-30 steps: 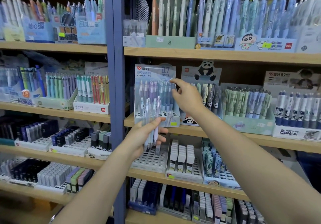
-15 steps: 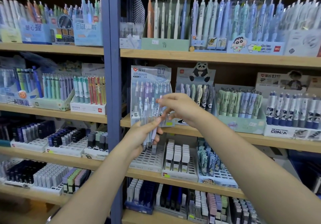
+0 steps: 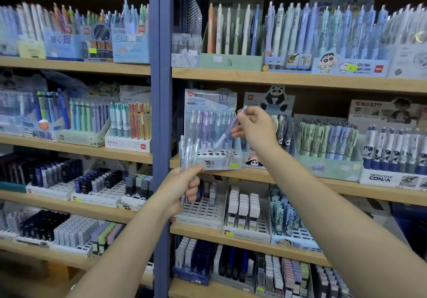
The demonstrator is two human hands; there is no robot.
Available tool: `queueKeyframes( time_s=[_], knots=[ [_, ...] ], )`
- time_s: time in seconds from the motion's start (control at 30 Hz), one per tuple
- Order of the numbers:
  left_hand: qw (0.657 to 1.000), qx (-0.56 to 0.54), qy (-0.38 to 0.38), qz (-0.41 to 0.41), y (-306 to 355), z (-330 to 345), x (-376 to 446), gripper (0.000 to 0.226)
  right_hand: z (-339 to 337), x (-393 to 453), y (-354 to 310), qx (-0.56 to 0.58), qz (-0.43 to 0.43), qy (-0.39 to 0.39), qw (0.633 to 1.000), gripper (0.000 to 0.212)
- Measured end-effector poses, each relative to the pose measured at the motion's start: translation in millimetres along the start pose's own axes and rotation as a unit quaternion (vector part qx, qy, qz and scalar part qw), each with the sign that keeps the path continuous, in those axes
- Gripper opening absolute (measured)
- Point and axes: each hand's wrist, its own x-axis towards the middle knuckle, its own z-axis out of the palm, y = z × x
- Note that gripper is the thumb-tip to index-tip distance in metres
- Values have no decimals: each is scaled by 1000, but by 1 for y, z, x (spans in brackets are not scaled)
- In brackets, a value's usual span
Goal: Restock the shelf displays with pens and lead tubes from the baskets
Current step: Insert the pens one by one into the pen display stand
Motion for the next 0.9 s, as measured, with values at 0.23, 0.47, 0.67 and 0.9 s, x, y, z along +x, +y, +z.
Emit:
queueKeyframes(
  time_s=[0.23,0.47,0.67,0.9],
  knots=[
    [999,-41,-22,2,4,-7,-4,18,22,3,8,-80,-51,-14,995,19],
    [997,-53,-55,32,1,-14,-4,25,35,8,10,-172,-113,-1,979,27],
    [996,-47,-69,28,2,-13,-6,25,35,13,15,-216,-179,-16,960,21],
    [993,-54,-98,37,1,-11,-2,37,31,5,18,-206,-146,-79,964,37]
  ],
)
